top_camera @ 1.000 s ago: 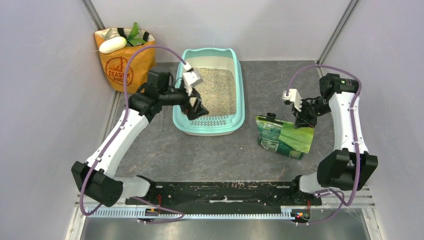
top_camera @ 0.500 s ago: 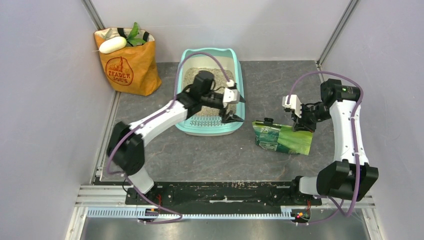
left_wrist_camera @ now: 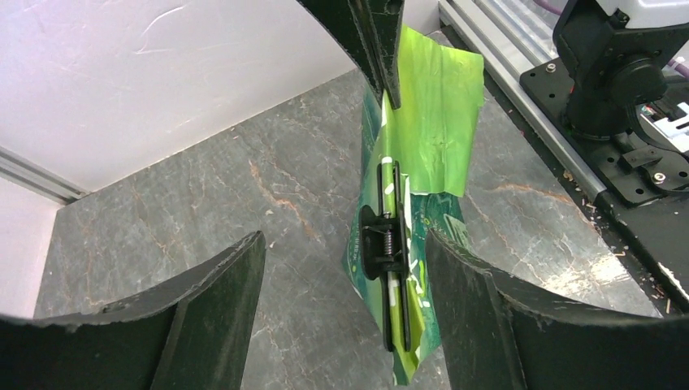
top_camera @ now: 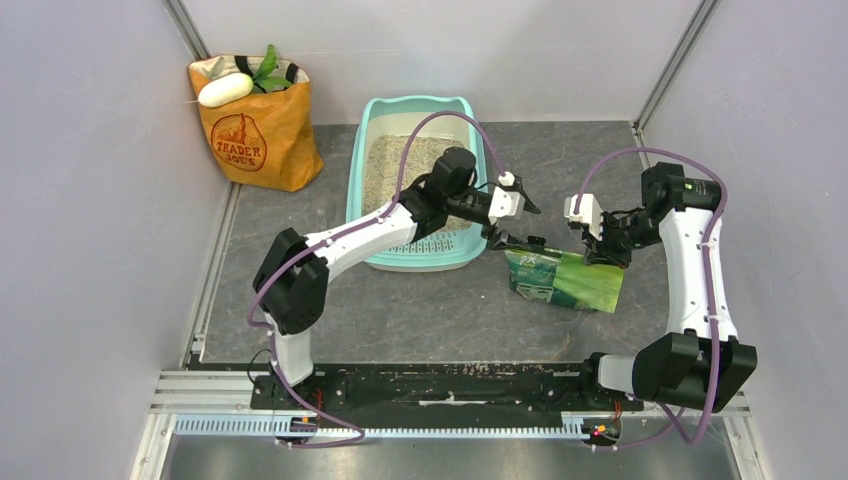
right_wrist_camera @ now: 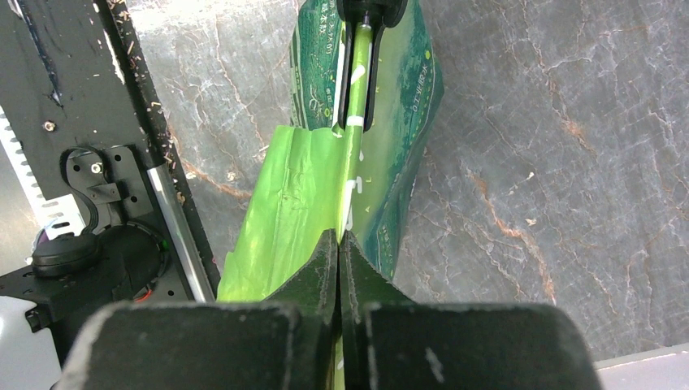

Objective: Fill the litter box with clean litter

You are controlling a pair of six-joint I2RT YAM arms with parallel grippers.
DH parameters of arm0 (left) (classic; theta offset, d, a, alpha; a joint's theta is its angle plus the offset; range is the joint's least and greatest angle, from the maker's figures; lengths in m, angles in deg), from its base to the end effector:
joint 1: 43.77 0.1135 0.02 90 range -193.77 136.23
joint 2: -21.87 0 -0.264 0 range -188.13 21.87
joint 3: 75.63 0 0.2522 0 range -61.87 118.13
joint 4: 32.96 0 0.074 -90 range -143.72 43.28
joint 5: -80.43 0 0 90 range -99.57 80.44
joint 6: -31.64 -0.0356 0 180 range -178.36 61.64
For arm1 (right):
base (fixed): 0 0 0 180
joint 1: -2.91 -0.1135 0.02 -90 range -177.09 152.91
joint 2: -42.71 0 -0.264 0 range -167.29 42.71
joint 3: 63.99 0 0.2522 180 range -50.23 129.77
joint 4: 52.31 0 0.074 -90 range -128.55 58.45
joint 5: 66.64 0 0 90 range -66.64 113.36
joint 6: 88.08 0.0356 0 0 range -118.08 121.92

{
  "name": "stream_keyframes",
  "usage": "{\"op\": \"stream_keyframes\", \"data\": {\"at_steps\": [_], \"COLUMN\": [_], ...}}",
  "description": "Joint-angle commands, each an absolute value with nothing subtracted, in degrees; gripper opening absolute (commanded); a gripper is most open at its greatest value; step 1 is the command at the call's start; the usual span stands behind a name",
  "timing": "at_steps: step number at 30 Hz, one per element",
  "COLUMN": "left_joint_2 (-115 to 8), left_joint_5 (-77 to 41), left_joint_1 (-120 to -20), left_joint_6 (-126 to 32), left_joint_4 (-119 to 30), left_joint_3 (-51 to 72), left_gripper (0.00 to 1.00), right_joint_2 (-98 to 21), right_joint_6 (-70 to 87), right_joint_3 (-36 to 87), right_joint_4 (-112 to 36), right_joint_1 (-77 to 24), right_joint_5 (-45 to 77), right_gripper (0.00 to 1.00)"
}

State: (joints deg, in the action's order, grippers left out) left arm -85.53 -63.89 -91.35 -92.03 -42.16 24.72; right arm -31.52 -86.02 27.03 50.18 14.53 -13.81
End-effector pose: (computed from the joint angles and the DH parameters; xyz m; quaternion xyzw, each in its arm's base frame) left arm 0.2756 -0.3445 0.3079 0.6713 0.3619 -0.4271 0.4858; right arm 0.1977 -0.0187 0.3383 -0.5946 0.7374 0.1785 0.2661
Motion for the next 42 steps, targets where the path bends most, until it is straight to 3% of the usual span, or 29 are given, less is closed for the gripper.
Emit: {"op": "stream_keyframes", "data": {"at_steps": [1, 7, 15, 20, 24, 37, 42], "left_joint_2": [-87.28, -88.50, -89.61, -90.33, -90.22, -81.24, -72.74], "left_joint_5": [-65.60, -66.65, -66.58, -67.27, -68.08, -63.78, -62.89], "left_joint_1": [-92.16, -92.46, -92.82, -92.99, -92.99, -90.75, -84.26], "left_joint_6": [-88.83, -87.28, -85.33, -83.55, -82.89, -76.58, -73.87], "left_joint_4": [-39.79, -41.96, -41.58, -41.60, -41.93, -36.48, -49.13], "left_joint_3": [26.32, 27.31, 28.39, 29.70, 29.80, 28.22, 27.95], "left_gripper": [0.77, 0.73, 0.50, 0.27, 0.02, 0.02, 0.02], "right_joint_2": [-29.91, -29.73, -29.54, -29.86, -29.90, -31.36, -33.29], "right_joint_6": [-87.53, -87.59, -87.47, -87.47, -87.29, -85.98, -81.79], "right_joint_3": [26.45, 26.08, 25.72, 25.92, 25.97, 25.83, 27.82], "right_joint_4": [48.50, 47.79, 47.71, 47.54, 47.28, 46.27, 45.92], "right_joint_1": [14.25, 14.23, 14.24, 14.25, 14.24, 14.22, 14.29], "right_joint_5": [-17.42, -17.51, -17.52, -17.51, -17.25, -15.58, -15.36], "right_gripper": [0.00, 0.00, 0.00, 0.00, 0.00, 0.00, 0.00]}}
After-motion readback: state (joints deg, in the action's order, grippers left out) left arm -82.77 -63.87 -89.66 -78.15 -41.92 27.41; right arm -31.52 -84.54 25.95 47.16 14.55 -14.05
